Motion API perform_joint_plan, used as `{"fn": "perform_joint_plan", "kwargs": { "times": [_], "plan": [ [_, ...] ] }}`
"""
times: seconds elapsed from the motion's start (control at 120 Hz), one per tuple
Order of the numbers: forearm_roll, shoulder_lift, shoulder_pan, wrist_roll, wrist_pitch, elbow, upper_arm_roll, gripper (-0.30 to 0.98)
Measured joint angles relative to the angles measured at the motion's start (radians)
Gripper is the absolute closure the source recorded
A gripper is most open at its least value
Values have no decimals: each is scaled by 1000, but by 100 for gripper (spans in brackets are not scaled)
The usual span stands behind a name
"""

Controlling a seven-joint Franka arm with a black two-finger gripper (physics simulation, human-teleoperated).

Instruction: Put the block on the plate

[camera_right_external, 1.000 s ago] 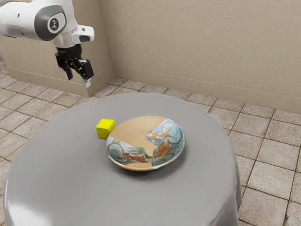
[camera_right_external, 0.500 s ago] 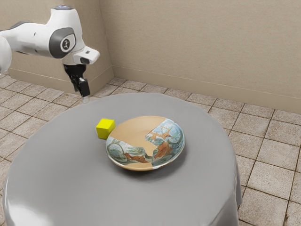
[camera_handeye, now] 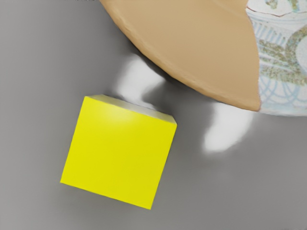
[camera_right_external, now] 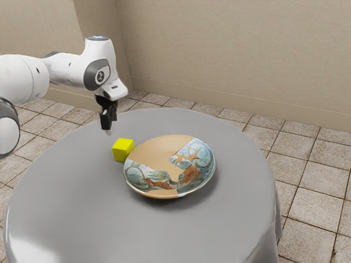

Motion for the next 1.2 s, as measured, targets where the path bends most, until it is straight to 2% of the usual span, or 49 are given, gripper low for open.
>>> {"fn": "perform_joint_plan", "kwargs": {
  "times": [0.2,0.417,1.2],
  "plan": [
    [1,23,-3,137,41,-14,0,0],
    [-32,66,-3,222,82,-23,0,0],
    [-70,200,6,319,250,-10,0,0]
  ]
}}
